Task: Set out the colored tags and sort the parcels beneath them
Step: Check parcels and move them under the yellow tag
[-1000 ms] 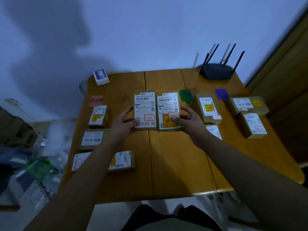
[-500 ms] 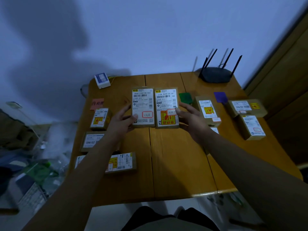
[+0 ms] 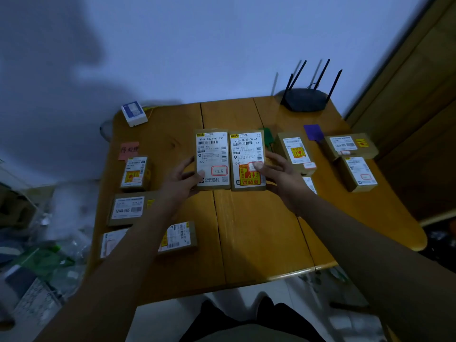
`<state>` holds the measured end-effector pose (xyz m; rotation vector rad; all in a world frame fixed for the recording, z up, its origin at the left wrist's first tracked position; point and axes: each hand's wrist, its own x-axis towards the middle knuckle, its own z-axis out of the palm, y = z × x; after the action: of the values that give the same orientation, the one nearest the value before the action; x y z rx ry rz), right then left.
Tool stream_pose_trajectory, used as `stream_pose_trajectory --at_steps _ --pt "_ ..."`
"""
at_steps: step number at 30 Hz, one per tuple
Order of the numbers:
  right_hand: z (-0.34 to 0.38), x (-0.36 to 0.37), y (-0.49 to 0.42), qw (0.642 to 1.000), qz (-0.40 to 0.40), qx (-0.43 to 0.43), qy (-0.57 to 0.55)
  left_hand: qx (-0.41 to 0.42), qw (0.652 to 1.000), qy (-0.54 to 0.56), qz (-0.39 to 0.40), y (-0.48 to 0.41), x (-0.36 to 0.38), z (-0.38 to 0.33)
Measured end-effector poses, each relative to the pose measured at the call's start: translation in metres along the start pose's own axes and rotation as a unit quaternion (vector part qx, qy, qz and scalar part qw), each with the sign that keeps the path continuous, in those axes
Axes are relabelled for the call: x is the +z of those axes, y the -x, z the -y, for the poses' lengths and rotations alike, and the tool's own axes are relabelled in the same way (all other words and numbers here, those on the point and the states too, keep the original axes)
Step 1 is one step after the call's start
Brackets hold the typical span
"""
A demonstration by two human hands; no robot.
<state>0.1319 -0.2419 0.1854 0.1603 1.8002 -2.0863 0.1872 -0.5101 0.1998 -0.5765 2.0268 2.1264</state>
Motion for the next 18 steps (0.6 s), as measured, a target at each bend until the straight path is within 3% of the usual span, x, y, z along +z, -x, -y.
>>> stream_pose_trajectory --at_steps 18 --pt "-0.018 -0.059 0.032 0.994 -0.111 0.013 0.004 -0.031 0.994 -0.009 0.101 -0.036 0.061 0.040"
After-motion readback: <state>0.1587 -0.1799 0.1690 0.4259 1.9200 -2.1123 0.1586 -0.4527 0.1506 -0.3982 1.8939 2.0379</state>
